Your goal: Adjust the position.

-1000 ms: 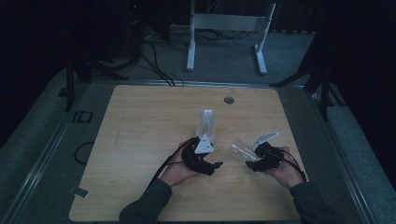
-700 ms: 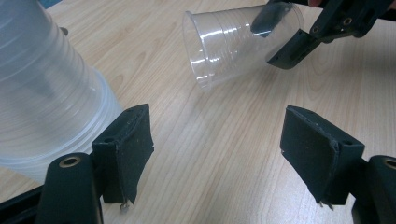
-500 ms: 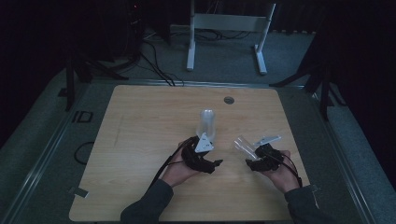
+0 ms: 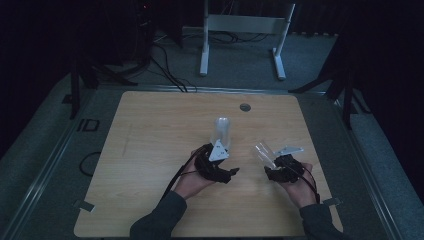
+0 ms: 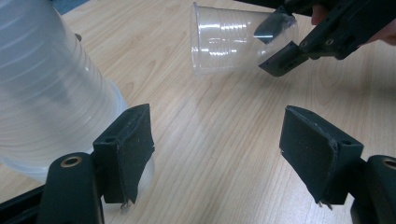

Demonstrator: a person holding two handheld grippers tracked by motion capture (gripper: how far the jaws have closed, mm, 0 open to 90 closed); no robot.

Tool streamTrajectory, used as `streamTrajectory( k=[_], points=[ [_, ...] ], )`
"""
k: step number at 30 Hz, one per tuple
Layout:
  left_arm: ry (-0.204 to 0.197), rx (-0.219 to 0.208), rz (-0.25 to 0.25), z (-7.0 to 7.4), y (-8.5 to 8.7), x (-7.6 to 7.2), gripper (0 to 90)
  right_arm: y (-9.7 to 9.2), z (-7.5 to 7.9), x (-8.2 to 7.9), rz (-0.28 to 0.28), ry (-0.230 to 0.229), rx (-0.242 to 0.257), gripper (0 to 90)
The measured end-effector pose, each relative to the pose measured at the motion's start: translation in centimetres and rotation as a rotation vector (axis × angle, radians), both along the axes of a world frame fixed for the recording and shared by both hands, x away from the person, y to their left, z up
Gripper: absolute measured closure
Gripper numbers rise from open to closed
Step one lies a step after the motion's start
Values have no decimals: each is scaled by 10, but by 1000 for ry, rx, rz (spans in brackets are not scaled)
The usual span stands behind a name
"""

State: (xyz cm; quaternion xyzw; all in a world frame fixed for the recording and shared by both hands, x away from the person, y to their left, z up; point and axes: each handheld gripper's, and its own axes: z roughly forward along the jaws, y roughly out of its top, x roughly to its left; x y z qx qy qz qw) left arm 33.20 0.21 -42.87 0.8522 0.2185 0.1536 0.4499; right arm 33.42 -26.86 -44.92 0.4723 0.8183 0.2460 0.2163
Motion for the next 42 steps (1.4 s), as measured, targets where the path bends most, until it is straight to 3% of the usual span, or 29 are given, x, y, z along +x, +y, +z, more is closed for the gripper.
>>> streamTrajectory(
  k=[14,24,42],
  points=[
    [-1,-31,10,4,-4,2,254,-4,0,1,-61,-42,79,417],
    [6,-40,3,5,-10,3,261,-4,1,0,-116,-89,82,417],
    [46,-83,10,8,-19,11,272,-5,1,-6,-158,-171,162,417]
  ],
)
